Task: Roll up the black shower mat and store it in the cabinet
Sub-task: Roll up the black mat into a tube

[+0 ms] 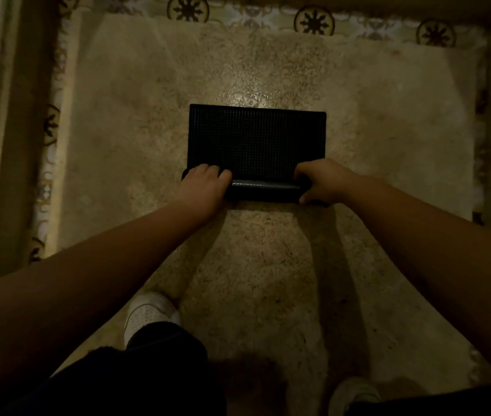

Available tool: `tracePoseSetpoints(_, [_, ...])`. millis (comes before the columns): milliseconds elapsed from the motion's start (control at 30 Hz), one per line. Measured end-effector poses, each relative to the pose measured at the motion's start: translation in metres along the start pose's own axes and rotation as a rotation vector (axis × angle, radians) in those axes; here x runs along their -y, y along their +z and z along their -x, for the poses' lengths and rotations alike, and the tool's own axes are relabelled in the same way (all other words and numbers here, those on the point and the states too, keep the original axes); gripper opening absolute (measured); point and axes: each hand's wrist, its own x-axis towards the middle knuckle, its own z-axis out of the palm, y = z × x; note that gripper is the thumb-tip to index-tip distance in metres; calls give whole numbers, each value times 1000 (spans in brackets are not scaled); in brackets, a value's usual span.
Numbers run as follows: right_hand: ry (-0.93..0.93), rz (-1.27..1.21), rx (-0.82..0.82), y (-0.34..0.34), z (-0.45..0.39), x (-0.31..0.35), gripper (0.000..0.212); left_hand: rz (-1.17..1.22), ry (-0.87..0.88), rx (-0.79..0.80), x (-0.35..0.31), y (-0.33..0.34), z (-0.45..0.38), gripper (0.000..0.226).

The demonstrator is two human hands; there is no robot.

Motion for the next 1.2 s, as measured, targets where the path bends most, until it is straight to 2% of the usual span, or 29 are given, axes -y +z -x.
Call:
tracePoseSetpoints(67, [16, -55, -44, 4, 1, -5, 56, 36, -10, 6, 1, -1, -1, 33])
tracePoseSetpoints(167, [-38, 153, -152, 16, 11, -6, 67, 26, -7, 29, 1, -4, -4, 34])
tracePoseSetpoints(267, [-82, 286, -293, 39, 22, -2, 90, 35, 8, 52, 5, -8, -8, 34])
tracePoseSetpoints(300, [-65, 268, -349, 45, 24, 0, 87, 61, 10, 56, 7, -8, -9, 39])
tracePoseSetpoints(367, [-65, 249, -433, 49, 21, 2, 51, 131, 15, 51, 10, -8, -8, 49])
tracePoseSetpoints(400, [-64, 233, -440, 46, 19, 2, 36, 161, 17, 36, 11, -8, -8, 50])
tracePoseSetpoints(433, [-49, 186, -420, 40, 17, 1, 30, 178, 23, 17, 11, -7, -8, 49])
tracePoseSetpoints(533, [-24, 43, -282, 21, 9, -4, 40, 132, 57, -45, 9, -5, -9, 51])
tracePoseSetpoints(633, [-12, -12, -237, 10, 1, -3, 56, 31, 17, -66, 9, -5, -8, 61])
tracePoseSetpoints(767, [35, 62, -159, -7, -7, -4, 65, 84, 35, -44, 16, -16, -17, 51])
tracePoseSetpoints(867, [63, -42, -136, -23, -10, -6, 74, 191, 6, -24, 21, -25, -25, 40])
tracePoseSetpoints(967, [64, -104, -98, -32, -11, -9, 58, 250, -28, 18, 26, -27, -34, 38])
tracePoseSetpoints(1000, [47, -52, -116, -30, -9, -8, 50, 280, -46, 29, 28, -28, -37, 40])
tracePoseSetpoints(1067, [-37, 165, -256, -17, -1, -5, 46, 343, -85, 43, 32, -32, -42, 44])
tracePoseSetpoints(1133, [-115, 333, -378, 7, 13, -3, 62, 381, -111, 56, 35, -34, -47, 46])
tracePoseSetpoints(1200, [-119, 413, -415, 25, 21, -3, 77, 388, -113, 79, 36, -34, -49, 46])
